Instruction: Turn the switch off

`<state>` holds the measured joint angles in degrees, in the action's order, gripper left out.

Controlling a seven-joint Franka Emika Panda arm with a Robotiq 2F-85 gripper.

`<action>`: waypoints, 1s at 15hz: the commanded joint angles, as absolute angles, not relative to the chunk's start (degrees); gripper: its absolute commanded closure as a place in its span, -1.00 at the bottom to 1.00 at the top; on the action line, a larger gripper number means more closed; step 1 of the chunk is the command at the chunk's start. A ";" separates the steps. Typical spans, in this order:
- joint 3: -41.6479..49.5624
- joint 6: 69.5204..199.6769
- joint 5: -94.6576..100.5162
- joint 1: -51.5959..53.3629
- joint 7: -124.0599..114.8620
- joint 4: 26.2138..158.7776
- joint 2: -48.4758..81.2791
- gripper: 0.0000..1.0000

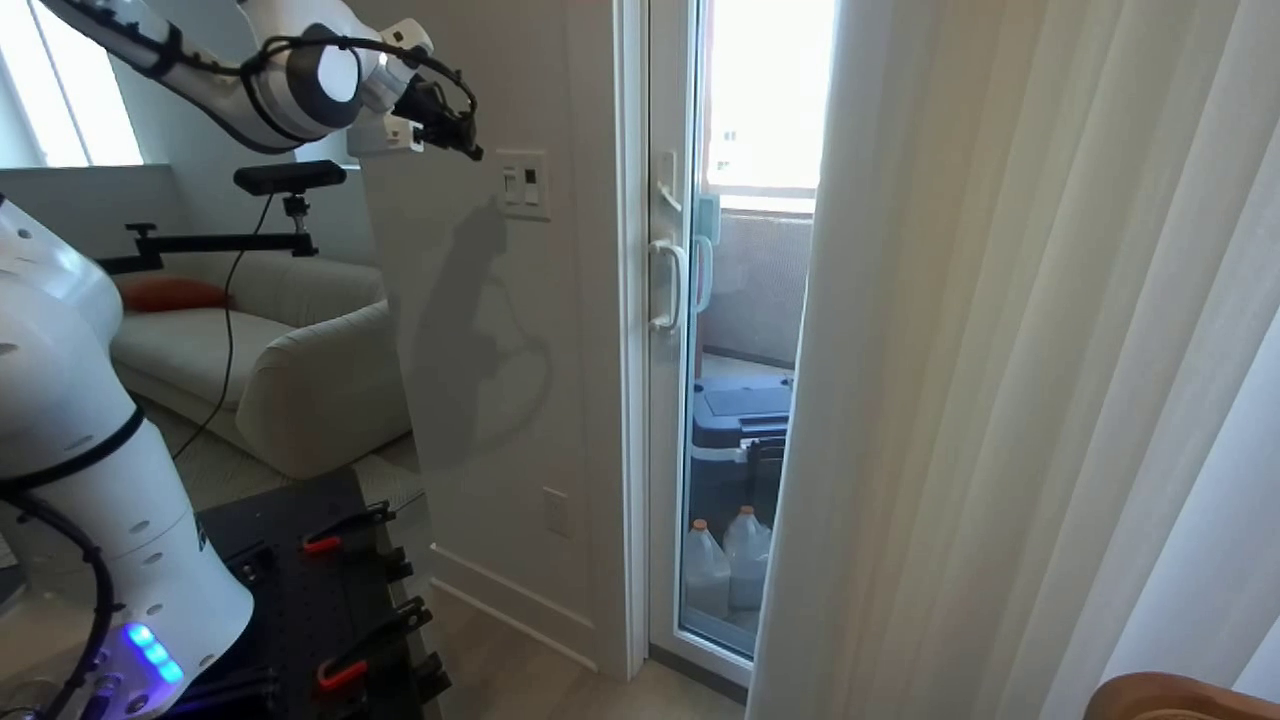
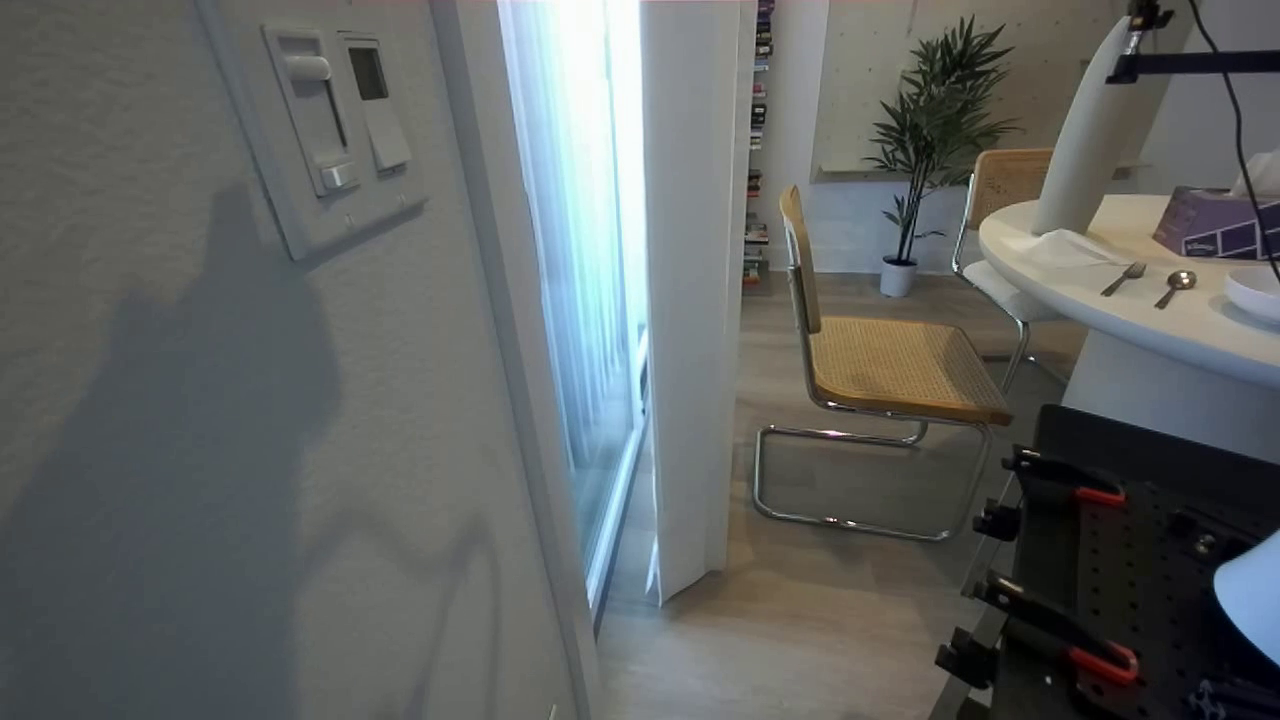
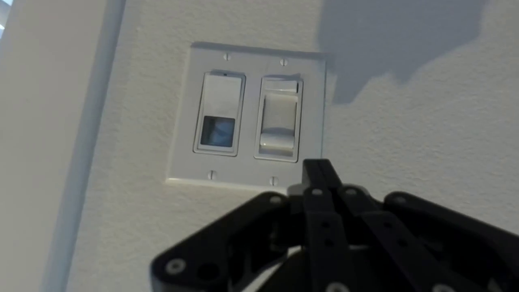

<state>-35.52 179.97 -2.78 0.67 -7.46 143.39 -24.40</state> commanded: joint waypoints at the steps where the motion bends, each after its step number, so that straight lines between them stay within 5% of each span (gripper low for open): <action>1: -40.74 181.18 -1.84 -5.56 -9.68 140.60 -22.58 1.00; 15: -60.09 180.25 -2.19 -25.84 -12.46 136.01 -23.57 1.00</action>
